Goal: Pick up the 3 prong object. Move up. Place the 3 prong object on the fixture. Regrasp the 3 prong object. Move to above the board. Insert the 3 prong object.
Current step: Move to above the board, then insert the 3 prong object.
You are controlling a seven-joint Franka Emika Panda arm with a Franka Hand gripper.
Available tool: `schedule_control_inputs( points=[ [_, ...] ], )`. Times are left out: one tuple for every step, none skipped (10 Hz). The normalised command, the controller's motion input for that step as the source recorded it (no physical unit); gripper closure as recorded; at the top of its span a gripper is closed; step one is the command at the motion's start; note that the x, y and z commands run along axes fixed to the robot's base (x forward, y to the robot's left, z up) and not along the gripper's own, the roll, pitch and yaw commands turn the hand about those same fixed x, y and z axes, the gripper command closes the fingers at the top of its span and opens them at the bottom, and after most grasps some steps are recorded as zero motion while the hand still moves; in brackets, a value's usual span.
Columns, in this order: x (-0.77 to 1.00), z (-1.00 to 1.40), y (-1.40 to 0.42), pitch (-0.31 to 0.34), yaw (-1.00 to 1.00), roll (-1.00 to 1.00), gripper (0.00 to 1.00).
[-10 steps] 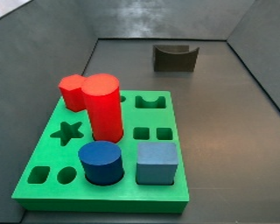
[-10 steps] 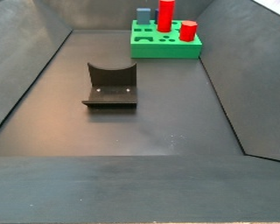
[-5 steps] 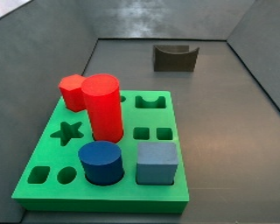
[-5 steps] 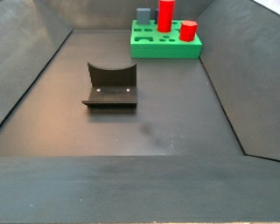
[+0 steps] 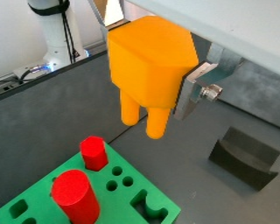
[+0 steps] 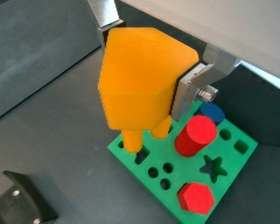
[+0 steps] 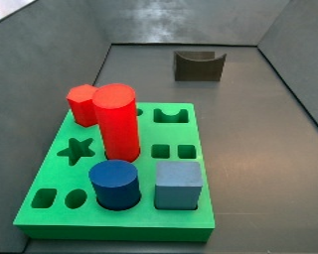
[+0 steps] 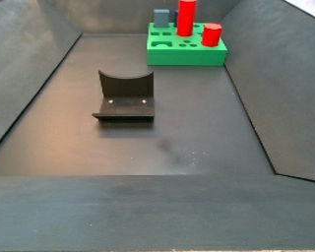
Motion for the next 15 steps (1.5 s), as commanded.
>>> schedule_control_inputs(
  points=[
    [-0.24,0.03,0.1,-0.305,0.0,-0.38,1.0],
    [-0.22,0.03,0.1,-0.28,0.0,-0.3,1.0],
    [-0.19,0.02,0.09,-0.249,0.0,-0.25,1.0],
    [-0.16,0.02,0.07,-0.203,-0.01,-0.2,1.0],
    [-0.22,-0.68,-0.13,-0.206,0.72,0.16,1.0],
    [-0.13,-0.72,-0.21,-0.196,0.76,0.14,1.0],
    [0.0,-0.79,-0.23,-0.124,0.39,0.0,1.0],
    [0.07,-0.73,0.0,-0.097,-0.33,-0.17,1.0],
    [0.05,-0.67,0.0,-0.051,-0.54,-0.15,1.0],
    [0.09,-0.69,0.01,-0.011,-0.64,-0.14,1.0],
    [0.03,-0.66,0.0,-0.021,-0.86,-0.15,1.0],
    [0.0,-0.69,0.0,0.0,-0.92,-0.12,1.0],
    [-0.14,-0.69,0.03,-0.05,-0.9,-0.03,1.0],
    [-0.29,-0.58,0.07,-0.06,-0.89,0.03,1.0],
    [-0.2,-0.34,0.0,0.0,-0.88,0.16,1.0]
  ],
)
